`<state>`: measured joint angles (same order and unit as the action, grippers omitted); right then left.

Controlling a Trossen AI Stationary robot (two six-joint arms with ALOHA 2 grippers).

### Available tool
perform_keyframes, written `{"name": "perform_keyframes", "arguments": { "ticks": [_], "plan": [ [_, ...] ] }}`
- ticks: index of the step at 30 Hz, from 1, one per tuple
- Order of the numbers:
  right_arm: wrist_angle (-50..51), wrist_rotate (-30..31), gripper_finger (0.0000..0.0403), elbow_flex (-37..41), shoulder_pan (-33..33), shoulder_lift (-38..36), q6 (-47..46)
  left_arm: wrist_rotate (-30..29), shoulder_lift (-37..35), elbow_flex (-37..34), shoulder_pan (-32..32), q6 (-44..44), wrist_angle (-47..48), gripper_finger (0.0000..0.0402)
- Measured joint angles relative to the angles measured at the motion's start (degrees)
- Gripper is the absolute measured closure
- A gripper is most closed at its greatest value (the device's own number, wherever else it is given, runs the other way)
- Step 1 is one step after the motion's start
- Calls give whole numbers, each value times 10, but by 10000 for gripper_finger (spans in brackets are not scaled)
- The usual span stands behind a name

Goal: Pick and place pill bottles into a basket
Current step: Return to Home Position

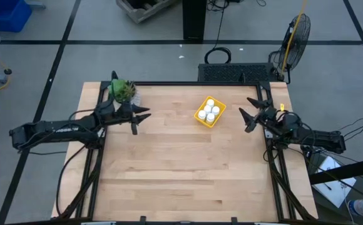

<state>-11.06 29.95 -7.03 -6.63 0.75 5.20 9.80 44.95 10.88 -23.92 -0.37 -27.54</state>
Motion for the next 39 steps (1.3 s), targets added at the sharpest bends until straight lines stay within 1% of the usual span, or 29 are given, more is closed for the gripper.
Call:
{"name": "perform_keyframes", "arguments": {
  "ticks": [7,11,14,19,23,27,31,35,39],
  "plan": [
    [-12,3,94,11,0,-6,2,-25,-89,-36,0,-6,13,270],
    [-12,3,94,11,0,-6,2,-47,-154,-42,0,-16,87,270],
    [-12,3,94,11,0,-6,2,-52,-200,-43,1,-26,140,270],
    [-12,3,94,11,0,-6,1,-59,-270,-43,9,-25,181,270],
    [-10,3,94,11,0,-6,1,-91,-315,-43,15,-17,229,270],
    [-7,3,94,11,0,-6,0,-115,-341,-43,24,-29,289,270],
    [-6,3,94,11,0,-6,0,-132,-346,-43,38,-43,331,270],
    [6,3,94,11,0,-6,0,-158,-345,-43,59,-44,342,270],
    [15,1,94,11,0,-6,-7,-199,-346,-43,76,-40,343,270]
  ]
}}
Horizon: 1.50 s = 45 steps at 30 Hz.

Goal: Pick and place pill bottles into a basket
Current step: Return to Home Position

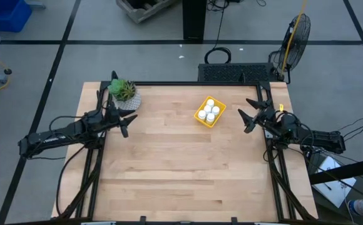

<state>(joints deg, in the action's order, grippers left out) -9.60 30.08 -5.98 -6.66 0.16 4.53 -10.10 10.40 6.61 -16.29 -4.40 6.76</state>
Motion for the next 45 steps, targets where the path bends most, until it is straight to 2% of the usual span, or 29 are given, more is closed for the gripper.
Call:
{"name": "perform_keyframes", "arguments": {
  "ticks": [7,14,20,31,37,45],
  "plan": [
    [5,-4,94,0,0,0,-4,-20,0,0,19,-7,0,270],
    [8,-51,94,0,0,0,-9,-31,0,-8,41,-14,-4,270],
    [29,-74,94,0,0,0,-28,-49,1,-55,56,-16,-89,270],
    [101,-136,94,1,0,0,-49,-49,5,-56,62,-16,-88,270],
    [48,-137,94,49,0,0,-62,-49,5,-56,62,-17,-87,270],
    [40,-137,94,49,0,3,-60,-34,5,-56,62,-12,-85,270]
  ]
}}
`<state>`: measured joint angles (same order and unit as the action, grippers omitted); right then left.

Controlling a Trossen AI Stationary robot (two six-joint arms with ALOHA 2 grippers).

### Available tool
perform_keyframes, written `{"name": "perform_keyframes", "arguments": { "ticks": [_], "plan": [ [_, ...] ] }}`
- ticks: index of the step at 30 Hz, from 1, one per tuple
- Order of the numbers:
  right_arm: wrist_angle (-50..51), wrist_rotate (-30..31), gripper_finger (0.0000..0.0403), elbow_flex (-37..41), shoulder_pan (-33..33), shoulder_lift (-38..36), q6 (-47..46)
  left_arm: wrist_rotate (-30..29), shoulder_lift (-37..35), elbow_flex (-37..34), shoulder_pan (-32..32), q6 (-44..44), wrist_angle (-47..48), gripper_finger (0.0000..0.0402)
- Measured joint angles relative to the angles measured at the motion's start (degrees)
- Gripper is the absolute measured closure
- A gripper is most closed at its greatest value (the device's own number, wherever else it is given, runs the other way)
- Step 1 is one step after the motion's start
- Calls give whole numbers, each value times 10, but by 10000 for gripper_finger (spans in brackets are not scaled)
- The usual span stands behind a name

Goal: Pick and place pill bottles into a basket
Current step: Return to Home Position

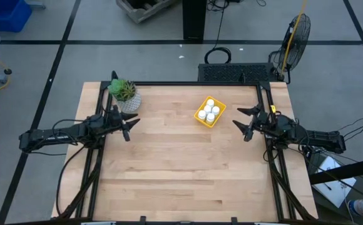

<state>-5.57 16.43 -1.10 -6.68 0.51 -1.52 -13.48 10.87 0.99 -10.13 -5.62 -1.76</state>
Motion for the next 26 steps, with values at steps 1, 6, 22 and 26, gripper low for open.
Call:
{"name": "perform_keyframes", "arguments": {
  "ticks": [1,6,22,26],
  "plan": [
    [-1,0,94,0,0,0,0,0,0,0,0,3,0,270],
    [-1,0,94,1,0,0,0,0,0,0,0,37,-1,270],
    [-2,-1,94,2,0,0,0,1,0,-3,0,24,-20,270],
    [-2,-1,94,2,0,0,0,1,0,-3,0,24,-23,270]
  ]
}}
